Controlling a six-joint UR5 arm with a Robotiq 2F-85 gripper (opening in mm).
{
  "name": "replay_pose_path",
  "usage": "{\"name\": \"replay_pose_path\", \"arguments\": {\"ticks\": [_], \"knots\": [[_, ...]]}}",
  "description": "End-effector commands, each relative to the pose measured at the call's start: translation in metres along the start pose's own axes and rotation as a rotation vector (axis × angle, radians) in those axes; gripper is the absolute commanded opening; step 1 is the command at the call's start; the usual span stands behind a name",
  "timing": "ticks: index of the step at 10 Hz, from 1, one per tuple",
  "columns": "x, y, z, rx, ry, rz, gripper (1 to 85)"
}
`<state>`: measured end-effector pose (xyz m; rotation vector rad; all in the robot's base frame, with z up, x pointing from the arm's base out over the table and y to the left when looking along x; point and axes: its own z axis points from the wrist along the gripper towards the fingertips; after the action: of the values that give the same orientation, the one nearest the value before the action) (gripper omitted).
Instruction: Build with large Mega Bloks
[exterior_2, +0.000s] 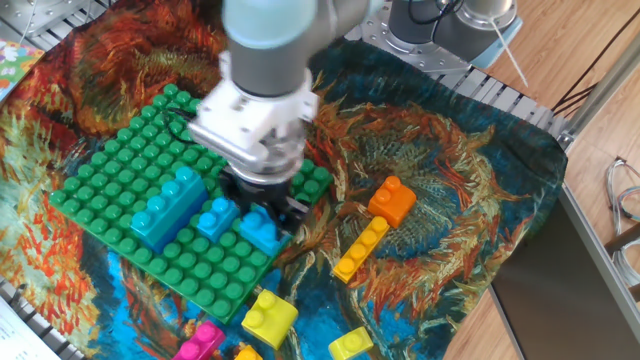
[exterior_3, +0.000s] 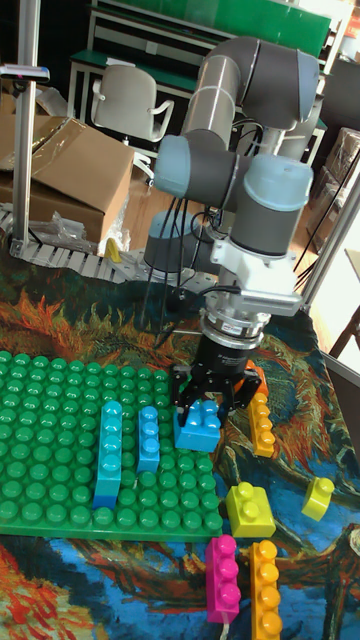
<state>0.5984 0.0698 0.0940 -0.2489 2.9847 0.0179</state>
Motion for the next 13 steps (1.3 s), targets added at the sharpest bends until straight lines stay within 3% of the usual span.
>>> {"name": "replay_pose_path", "arguments": {"ticks": [1,4,7,13], "knots": [[-0.003,-0.017,0.003,-0.042,-0.012,-0.007,1.3],[-0.003,-0.012,0.002,-0.059,-0.013,0.04,1.3],[0.007,0.009,-0.002,-0.081,-0.014,0.077,1.3],[0.011,0.011,0.018,-0.085,-0.017,0.053,1.3]]}}
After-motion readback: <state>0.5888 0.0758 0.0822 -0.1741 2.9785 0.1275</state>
